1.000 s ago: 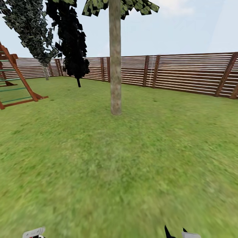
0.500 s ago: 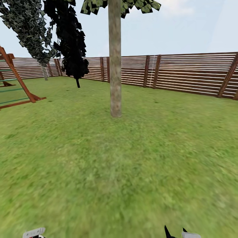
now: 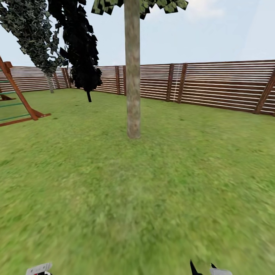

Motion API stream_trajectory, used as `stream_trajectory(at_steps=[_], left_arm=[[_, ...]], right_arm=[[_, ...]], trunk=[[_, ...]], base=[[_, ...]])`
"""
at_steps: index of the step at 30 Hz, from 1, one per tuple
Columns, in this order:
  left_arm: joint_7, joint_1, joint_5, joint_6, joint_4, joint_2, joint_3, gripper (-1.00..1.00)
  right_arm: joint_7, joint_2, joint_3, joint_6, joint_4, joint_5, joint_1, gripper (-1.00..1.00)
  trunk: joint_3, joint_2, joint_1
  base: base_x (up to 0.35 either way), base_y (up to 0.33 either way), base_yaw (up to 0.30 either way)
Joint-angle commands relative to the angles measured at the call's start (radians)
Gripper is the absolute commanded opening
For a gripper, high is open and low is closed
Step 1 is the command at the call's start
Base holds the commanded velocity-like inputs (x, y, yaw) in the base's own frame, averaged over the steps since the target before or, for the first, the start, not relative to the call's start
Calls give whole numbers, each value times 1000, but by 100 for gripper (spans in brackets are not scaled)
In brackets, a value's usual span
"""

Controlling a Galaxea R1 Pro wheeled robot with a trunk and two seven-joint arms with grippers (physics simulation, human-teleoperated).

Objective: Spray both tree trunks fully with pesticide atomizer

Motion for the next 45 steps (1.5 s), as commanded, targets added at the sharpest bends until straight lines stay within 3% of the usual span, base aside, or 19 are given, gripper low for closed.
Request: stream_trajectory(at_steps=[1,45], left_arm=[[0,0,0,0,0,0,1,-100],[1,0,0,1,-1,2,1,-100]], right_arm=[[0,0,0,0,0,0,0,100],[0,1,0,0,0,0,0,100]], trunk=[[0,0,0],[0,0,0]], base=[[338,0,0],[338,0,0]])
